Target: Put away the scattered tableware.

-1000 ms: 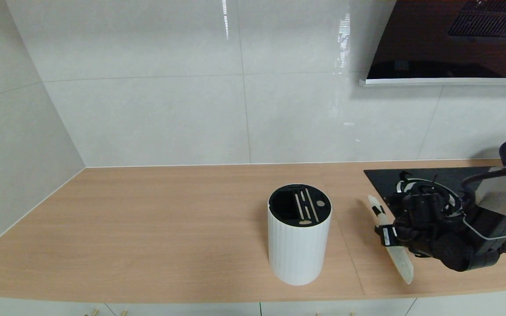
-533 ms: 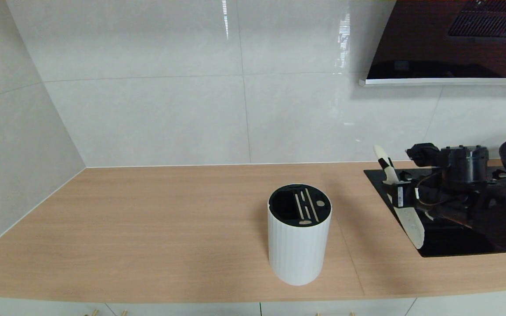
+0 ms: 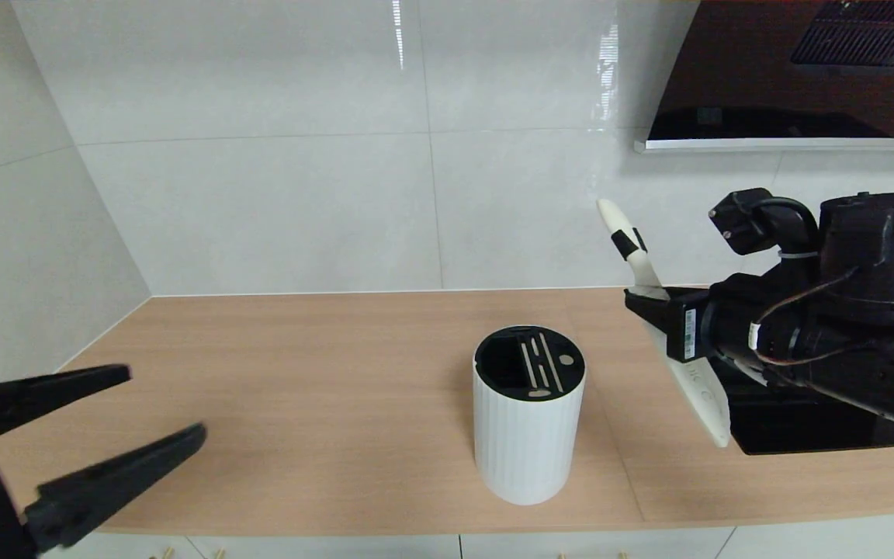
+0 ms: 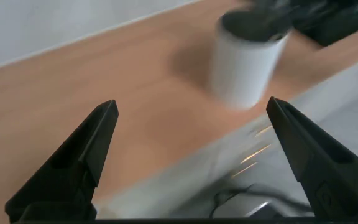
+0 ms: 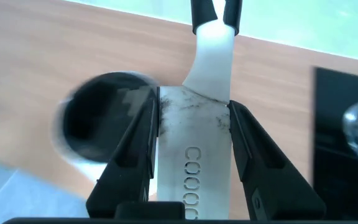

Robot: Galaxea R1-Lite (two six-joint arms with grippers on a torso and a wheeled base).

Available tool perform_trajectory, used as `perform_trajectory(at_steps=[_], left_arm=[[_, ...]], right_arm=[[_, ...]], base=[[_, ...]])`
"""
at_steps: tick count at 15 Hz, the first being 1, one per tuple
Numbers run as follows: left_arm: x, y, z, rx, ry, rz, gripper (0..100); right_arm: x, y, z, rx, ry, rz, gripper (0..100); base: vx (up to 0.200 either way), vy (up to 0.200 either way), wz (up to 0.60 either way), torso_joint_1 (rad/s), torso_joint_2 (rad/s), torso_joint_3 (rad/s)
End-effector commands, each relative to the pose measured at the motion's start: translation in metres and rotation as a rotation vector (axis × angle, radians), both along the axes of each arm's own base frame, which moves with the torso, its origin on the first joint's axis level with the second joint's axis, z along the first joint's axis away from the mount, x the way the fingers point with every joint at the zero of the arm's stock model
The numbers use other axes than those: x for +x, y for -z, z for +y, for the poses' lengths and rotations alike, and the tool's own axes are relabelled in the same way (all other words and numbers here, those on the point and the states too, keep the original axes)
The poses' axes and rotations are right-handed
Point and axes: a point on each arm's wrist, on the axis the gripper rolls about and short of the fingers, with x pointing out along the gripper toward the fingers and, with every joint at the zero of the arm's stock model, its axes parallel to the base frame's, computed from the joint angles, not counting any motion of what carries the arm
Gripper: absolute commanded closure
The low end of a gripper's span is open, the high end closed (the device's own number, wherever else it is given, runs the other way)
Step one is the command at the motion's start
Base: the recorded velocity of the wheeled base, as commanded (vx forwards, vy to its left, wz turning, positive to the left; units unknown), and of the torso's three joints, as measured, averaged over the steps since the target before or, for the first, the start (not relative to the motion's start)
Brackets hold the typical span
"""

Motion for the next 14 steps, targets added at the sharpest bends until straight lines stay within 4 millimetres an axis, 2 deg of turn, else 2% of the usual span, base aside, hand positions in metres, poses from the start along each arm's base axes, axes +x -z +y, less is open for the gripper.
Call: perform_trajectory(at_steps=[1,2,4,6,8,9,11,13,14], left_arm=[[0.074,0.014,-0.055,-0.129,0.124,0.115,0],[0.093,0.016,-0.076,-0.224,0.131,0.113,0],[0.121,0.034,-0.113,-0.364,0.160,0.113,0],[0.149,0.053,-0.142,-0.431,0.173,0.021,0],[0.153,0.055,-0.162,-0.459,0.212,0.018,0],[0.147,0.048,-0.173,-0.504,0.246,0.049,0],[0.137,0.036,-0.181,-0.563,0.273,0.114,0],[0.133,0.036,-0.179,-0.585,0.255,0.201,0],[0.139,0.042,-0.182,-0.603,0.239,0.244,0]], right_arm=[[-0.016,-0.003,0.014,0.002,-0.050,-0.013,100],[-0.021,-0.002,0.021,-0.004,-0.063,-0.012,100],[-0.026,0.004,0.034,0.007,-0.103,0.011,100],[-0.030,0.014,0.056,0.025,-0.158,0.060,100],[-0.034,0.026,0.072,0.013,-0.189,0.089,100],[-0.033,0.029,0.077,0.020,-0.182,0.081,100],[-0.032,0.030,0.083,0.055,-0.178,0.056,100],[-0.036,0.030,0.086,0.061,-0.193,0.051,100],[-0.038,0.028,0.087,0.062,-0.189,0.045,100]], base=[[0.000,0.000,0.00,0.000,0.00,0.000],[0.000,0.000,0.00,0.000,0.00,0.000],[0.000,0.000,0.00,0.000,0.00,0.000],[0.000,0.000,0.00,0.000,0.00,0.000],[0.000,0.000,0.00,0.000,0.00,0.000],[0.000,0.000,0.00,0.000,0.00,0.000],[0.000,0.000,0.00,0.000,0.00,0.000],[0.000,0.000,0.00,0.000,0.00,0.000],[0.000,0.000,0.00,0.000,0.00,0.000]])
